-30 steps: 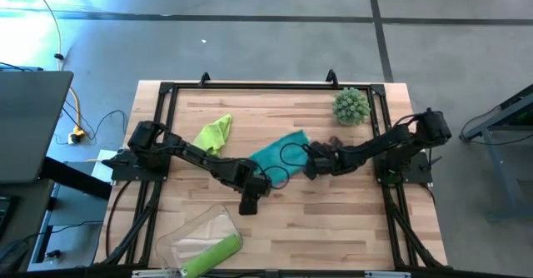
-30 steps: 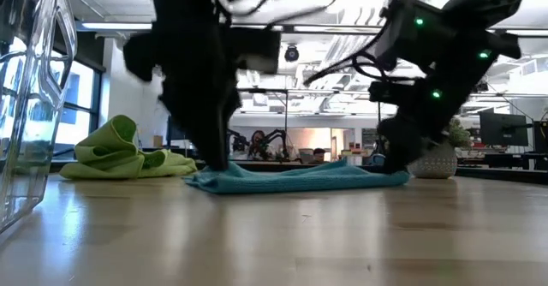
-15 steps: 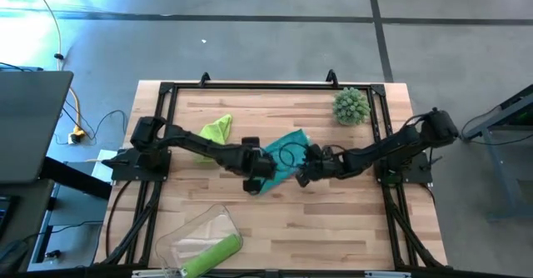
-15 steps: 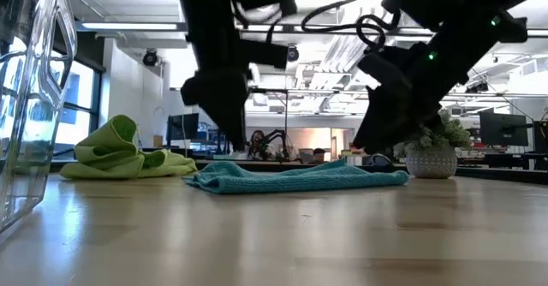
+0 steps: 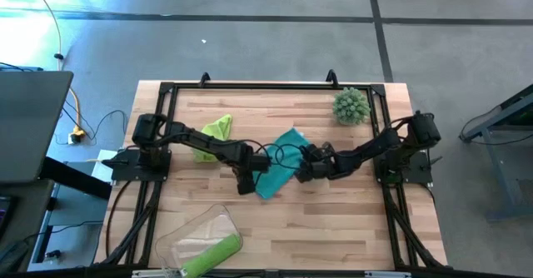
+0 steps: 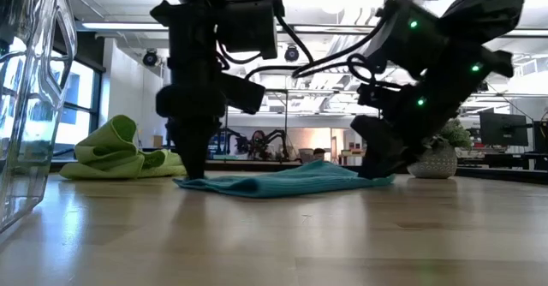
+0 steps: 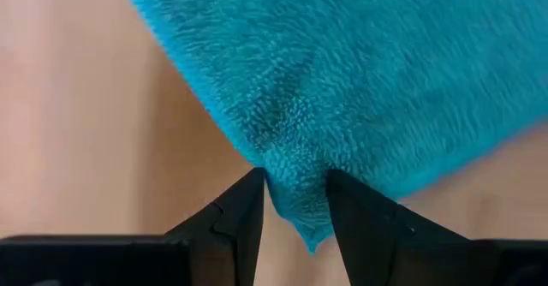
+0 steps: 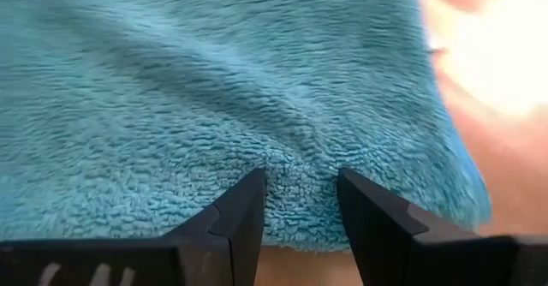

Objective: Roll microfiber towels into tight, uniform cylinder then place into a basket
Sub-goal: Roll the blue microfiber cloth

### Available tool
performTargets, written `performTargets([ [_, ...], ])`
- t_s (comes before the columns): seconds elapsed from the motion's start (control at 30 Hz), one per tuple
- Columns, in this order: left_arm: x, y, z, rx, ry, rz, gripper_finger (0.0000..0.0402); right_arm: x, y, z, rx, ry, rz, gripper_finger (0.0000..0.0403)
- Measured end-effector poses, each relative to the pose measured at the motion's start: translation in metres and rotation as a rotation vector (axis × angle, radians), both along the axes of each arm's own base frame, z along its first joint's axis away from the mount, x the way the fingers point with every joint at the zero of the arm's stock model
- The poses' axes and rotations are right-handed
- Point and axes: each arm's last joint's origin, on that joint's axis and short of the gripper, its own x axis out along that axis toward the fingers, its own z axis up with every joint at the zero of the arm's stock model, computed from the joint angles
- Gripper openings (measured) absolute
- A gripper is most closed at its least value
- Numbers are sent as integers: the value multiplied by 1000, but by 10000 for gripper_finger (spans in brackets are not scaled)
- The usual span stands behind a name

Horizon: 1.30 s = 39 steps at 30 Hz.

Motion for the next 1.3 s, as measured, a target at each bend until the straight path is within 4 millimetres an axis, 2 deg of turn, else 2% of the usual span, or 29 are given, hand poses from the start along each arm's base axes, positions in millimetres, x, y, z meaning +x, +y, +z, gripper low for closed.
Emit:
performTargets([
  [0.2, 10, -28, 1, -78, -115, -13, 121, 3, -21, 3, -106, 86, 87, 142],
  [0.33, 17, -44, 7, -78, -177, -74, 121, 4, -25, 19, -99, 70, 182, 142],
  [0.47, 25, -55, 19, -60, -219, -177, 121, 1, -14, 44, -33, -12, 321, 142],
  [0.63, 29, -70, 34, -24, -221, -397, 121, -7, 21, 66, 36, -92, 574, 142],
  [0.77, 24, -78, 35, 0, -163, -568, 121, -12, 53, 62, -1, -87, 725, 142],
  [0.9, 20, -82, 35, 73, -125, -597, 122, -13, 75, 48, -79, -53, 783, 142],
  [1.07, 19, -88, 35, 174, -115, -645, 135, -8, 87, 33, -101, -65, 805, 148],
  [1.3, 19, -94, 33, 227, -89, -888, 160, -3, 101, 23, -134, -87, 1001, 189],
])
